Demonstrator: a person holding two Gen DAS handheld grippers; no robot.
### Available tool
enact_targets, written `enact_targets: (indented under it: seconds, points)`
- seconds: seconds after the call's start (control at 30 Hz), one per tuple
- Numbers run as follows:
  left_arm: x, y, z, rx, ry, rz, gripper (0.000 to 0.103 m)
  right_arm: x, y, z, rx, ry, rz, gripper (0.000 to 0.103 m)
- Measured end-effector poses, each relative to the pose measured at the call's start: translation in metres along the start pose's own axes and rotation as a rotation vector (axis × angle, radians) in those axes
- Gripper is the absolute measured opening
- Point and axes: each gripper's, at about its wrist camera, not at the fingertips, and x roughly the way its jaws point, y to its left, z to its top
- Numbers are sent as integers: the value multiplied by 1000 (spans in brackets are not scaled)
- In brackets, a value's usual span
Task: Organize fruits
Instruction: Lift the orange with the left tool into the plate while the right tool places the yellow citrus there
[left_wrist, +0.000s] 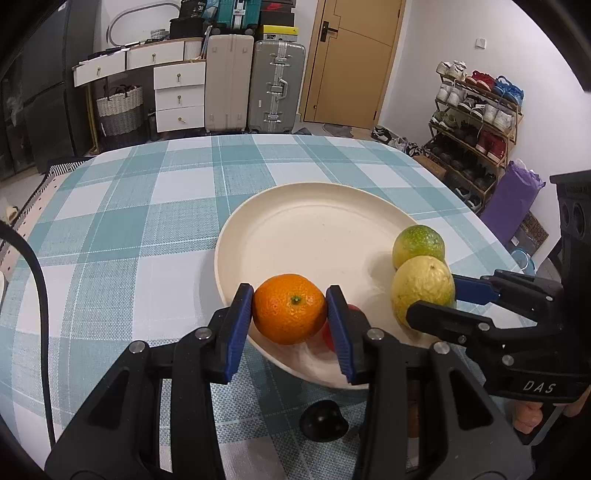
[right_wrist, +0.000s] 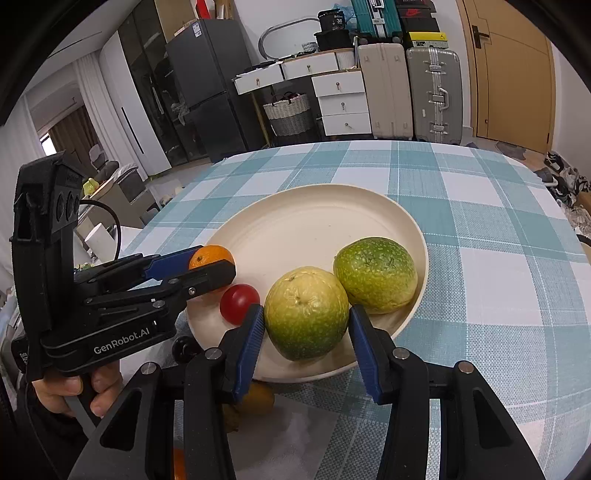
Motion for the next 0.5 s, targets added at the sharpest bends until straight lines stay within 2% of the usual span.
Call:
enact_targets:
  seconds: [0.23,0.3,0.37,0.5]
  points:
    - [-2,0,0,-5,-5,-2,38,-2,-1,0,11,-1,16,48]
    - [-6,1,-1,-2,-13,6,43,-7,-1,0,10,-23,27,48]
    - [-12,1,-2,-2,-27,11,58,-11,-1,0,11,-38,31,48]
    - [-29,4,-6,-2,-53,31,72,-24,0,-2,7,-55,17,51]
